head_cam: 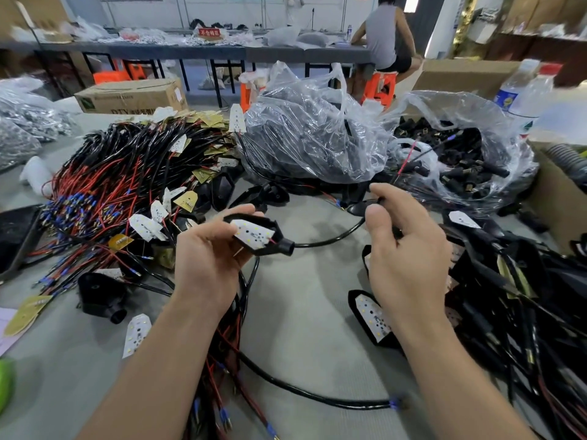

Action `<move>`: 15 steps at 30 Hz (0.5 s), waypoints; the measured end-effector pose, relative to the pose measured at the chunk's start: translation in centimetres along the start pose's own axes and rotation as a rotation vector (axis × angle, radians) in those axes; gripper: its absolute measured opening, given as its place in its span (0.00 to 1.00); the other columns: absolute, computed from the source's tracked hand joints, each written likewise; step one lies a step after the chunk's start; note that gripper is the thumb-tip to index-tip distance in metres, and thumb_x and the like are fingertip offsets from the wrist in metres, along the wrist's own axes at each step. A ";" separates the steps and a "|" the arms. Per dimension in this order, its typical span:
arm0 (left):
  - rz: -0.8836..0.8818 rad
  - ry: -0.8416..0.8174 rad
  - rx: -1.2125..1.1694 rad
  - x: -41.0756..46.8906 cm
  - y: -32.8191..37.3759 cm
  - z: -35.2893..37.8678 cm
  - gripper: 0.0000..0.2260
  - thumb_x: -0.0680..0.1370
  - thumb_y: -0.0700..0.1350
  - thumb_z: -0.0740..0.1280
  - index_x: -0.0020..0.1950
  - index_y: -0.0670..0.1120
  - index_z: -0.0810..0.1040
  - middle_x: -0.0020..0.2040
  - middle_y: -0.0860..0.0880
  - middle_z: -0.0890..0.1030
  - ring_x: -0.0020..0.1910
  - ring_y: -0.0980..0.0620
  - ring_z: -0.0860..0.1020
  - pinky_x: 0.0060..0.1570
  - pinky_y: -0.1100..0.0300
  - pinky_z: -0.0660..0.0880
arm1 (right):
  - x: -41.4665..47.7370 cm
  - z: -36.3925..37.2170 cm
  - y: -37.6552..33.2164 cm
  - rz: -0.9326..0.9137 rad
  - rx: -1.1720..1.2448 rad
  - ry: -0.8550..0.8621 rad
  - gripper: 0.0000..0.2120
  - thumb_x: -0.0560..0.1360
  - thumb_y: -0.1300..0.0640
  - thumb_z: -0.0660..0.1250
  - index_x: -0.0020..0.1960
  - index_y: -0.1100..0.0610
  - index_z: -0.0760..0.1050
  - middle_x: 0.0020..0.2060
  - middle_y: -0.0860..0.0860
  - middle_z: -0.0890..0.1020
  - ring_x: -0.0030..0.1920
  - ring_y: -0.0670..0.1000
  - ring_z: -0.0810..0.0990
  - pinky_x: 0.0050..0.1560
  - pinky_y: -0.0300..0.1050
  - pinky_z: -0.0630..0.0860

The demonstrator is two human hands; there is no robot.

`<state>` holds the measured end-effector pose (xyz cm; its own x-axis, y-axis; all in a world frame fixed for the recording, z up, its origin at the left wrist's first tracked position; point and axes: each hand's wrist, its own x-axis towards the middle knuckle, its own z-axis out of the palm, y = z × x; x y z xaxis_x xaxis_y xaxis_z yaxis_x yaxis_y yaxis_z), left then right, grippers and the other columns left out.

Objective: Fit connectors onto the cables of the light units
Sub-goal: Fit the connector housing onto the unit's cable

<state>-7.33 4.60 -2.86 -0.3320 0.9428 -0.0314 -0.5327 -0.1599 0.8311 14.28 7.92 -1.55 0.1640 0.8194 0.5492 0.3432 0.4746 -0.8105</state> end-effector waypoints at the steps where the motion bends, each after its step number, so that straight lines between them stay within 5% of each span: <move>1: -0.002 -0.060 0.051 -0.2 0.0 0.0 0.18 0.61 0.42 0.64 0.45 0.42 0.88 0.48 0.40 0.86 0.45 0.44 0.84 0.42 0.57 0.81 | 0.2 0.0 0.2 0.056 0.068 0.009 0.10 0.80 0.53 0.66 0.60 0.45 0.81 0.51 0.41 0.85 0.55 0.41 0.82 0.54 0.42 0.79; 4: -0.050 -0.274 0.177 -0.7 -0.2 0.3 0.16 0.58 0.45 0.66 0.40 0.42 0.88 0.39 0.40 0.85 0.38 0.45 0.83 0.41 0.57 0.79 | 1.2 -0.3 1.0 0.160 0.206 0.051 0.08 0.78 0.55 0.67 0.53 0.47 0.83 0.43 0.40 0.86 0.47 0.41 0.84 0.49 0.36 0.77; 7: -0.126 -0.377 0.331 -0.6 -0.8 0.8 0.15 0.59 0.45 0.68 0.41 0.41 0.87 0.38 0.39 0.85 0.30 0.48 0.80 0.31 0.62 0.75 | 1.5 -0.3 1.6 0.230 0.243 -0.029 0.12 0.77 0.62 0.65 0.47 0.48 0.83 0.40 0.46 0.87 0.38 0.46 0.84 0.38 0.40 0.78; 10: -0.145 -0.289 0.409 -0.2 -2.0 1.6 0.12 0.71 0.46 0.68 0.47 0.44 0.88 0.44 0.40 0.86 0.35 0.50 0.83 0.32 0.62 0.78 | 1.0 0.3 1.6 0.289 0.295 -0.211 0.15 0.78 0.65 0.62 0.45 0.50 0.83 0.39 0.52 0.86 0.26 0.50 0.79 0.26 0.40 0.71; 15: -0.130 -0.197 0.476 -0.2 -3.4 2.5 0.12 0.76 0.56 0.68 0.52 0.54 0.88 0.52 0.44 0.87 0.47 0.52 0.86 0.42 0.65 0.79 | -0.1 1.0 1.1 0.257 0.170 -0.458 0.16 0.76 0.66 0.62 0.42 0.49 0.82 0.37 0.50 0.86 0.21 0.50 0.74 0.25 0.36 0.69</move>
<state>-3.50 5.72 -4.30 -0.1093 0.9904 -0.0842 -0.1321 0.0695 0.9888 13.72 8.67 -2.76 -0.2099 0.9537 0.2155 0.1849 0.2552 -0.9490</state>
